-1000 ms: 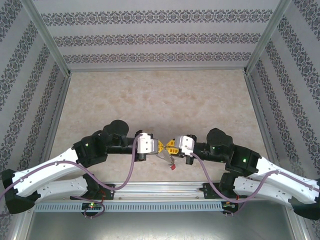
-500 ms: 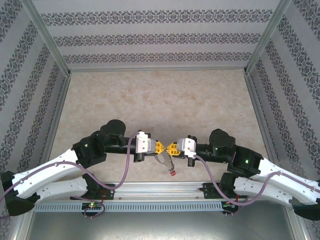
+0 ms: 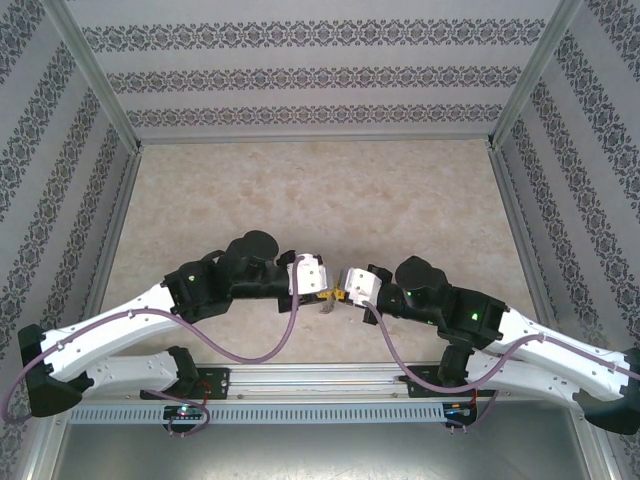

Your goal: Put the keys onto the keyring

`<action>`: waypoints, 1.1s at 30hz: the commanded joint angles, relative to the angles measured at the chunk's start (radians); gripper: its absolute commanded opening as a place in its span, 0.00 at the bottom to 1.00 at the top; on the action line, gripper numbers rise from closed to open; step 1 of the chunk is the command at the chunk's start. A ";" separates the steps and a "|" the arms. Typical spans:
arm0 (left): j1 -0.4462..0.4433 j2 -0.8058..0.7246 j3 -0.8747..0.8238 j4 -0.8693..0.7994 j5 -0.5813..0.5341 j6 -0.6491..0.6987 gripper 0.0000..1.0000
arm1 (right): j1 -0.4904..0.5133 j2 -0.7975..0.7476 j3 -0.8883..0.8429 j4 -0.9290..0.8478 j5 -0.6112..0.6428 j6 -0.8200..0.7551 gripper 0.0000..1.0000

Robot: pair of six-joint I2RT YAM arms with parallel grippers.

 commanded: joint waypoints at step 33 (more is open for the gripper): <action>-0.014 -0.080 -0.040 0.090 0.056 0.008 0.00 | 0.000 -0.078 -0.012 0.035 -0.053 0.074 0.21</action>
